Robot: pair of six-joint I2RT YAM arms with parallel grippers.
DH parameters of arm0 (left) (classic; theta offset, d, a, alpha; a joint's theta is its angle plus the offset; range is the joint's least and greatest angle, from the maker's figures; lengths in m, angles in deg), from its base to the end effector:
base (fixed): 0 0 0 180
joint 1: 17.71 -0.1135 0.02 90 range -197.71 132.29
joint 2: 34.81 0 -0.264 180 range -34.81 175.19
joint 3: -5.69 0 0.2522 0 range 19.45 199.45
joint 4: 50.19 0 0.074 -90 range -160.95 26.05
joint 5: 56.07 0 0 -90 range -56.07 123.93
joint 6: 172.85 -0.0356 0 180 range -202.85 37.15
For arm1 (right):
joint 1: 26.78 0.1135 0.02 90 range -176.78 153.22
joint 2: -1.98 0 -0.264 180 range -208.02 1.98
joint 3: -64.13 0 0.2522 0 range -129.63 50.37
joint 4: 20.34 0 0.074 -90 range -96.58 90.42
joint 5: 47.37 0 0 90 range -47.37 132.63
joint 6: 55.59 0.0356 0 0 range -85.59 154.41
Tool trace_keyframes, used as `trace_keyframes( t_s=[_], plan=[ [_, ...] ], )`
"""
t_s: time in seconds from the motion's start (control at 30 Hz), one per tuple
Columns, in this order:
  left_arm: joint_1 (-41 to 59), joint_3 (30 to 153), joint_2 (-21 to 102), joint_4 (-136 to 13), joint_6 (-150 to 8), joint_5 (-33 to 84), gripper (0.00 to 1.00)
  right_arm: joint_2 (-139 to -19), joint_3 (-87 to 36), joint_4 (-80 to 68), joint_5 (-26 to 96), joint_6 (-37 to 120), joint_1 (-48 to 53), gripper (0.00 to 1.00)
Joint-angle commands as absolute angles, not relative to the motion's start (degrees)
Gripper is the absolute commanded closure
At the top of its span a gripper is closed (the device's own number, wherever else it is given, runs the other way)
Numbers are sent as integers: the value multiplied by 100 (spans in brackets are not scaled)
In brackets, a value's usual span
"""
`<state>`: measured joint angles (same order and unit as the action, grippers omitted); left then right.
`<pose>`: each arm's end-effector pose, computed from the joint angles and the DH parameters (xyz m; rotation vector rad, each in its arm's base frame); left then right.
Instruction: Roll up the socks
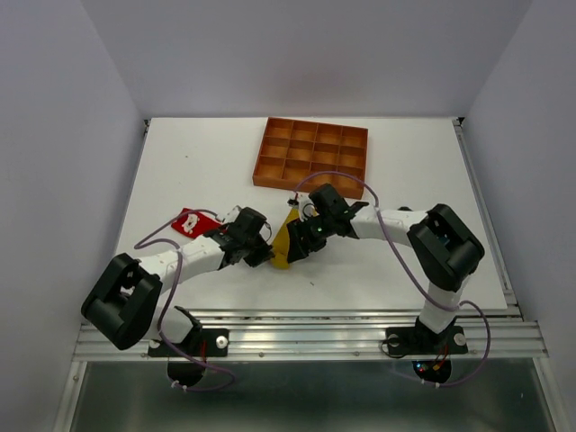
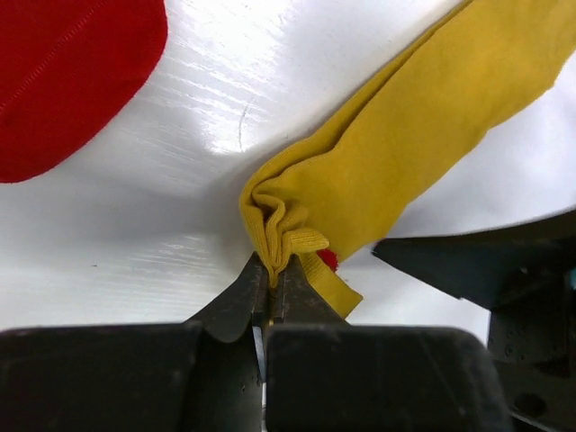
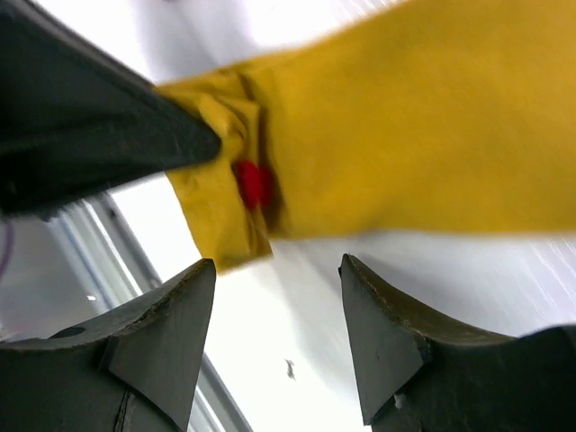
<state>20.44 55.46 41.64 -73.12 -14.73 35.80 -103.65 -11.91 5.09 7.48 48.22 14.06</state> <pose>0.2009 -0.1563 0.1734 -0.6864 2.5039 -0.7386 0.2662 0.2572 0.1587 -0.8776 2.5180 1.1305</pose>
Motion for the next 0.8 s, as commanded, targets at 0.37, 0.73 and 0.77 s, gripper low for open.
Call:
trace_keyframes(
  t_s=[0.37, 0.73, 0.77],
  plan=[
    [2043, 5882, 4640, -8100, -1165, 3182, 100, -8425, 343, -1562, 2652, 3495, 2559, 37],
    [1964, 6014, 4843, -8311, -1166, 2998, 100, -8996, 27, -1501, 4025, 2545, 3570, 39],
    [1964, 6014, 4817, -8320, -1166, 3006, 100, -8996, 53, -1519, 4148, 2519, 3571, 39]
  ],
)
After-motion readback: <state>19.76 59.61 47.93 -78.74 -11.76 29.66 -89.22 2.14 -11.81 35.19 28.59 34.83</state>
